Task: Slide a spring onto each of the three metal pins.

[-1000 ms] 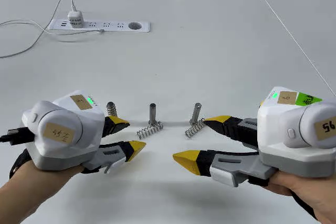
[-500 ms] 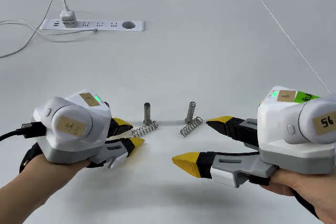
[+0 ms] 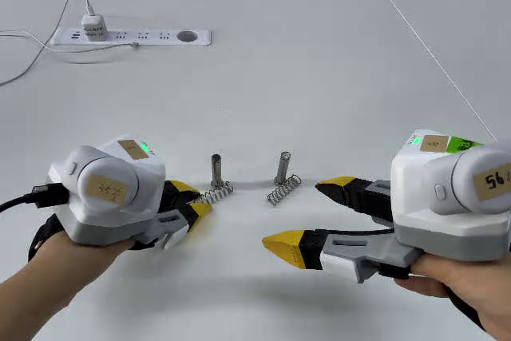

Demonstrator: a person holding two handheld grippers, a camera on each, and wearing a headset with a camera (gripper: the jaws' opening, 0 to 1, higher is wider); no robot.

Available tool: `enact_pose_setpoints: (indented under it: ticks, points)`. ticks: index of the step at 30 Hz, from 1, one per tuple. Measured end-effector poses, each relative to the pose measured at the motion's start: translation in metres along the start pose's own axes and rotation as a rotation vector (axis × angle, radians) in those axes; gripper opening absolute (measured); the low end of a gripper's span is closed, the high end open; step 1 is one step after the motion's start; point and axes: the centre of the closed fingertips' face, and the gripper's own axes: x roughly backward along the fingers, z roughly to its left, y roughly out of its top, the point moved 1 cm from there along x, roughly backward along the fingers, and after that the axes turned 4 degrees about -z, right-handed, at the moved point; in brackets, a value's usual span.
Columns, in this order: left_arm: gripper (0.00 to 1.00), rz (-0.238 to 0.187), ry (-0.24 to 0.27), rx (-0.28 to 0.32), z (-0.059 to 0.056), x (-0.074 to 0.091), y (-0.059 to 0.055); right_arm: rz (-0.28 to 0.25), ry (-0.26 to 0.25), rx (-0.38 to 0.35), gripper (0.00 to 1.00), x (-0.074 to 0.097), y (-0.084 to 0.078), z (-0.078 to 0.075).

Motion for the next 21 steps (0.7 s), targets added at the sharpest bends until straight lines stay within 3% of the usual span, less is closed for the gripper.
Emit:
enact_pose_setpoints:
  ticks: [9,21]
  points:
    - [0.10,0.002,-0.002,0.009,-0.003,0.007,-0.003,-0.018,-0.014,-0.031,0.62,0.001,0.004,-0.002]
    - [0.10,-0.082,0.025,0.024,-0.015,0.034,0.013,-0.120,-0.014,-0.145,0.60,0.004,0.027,-0.003]
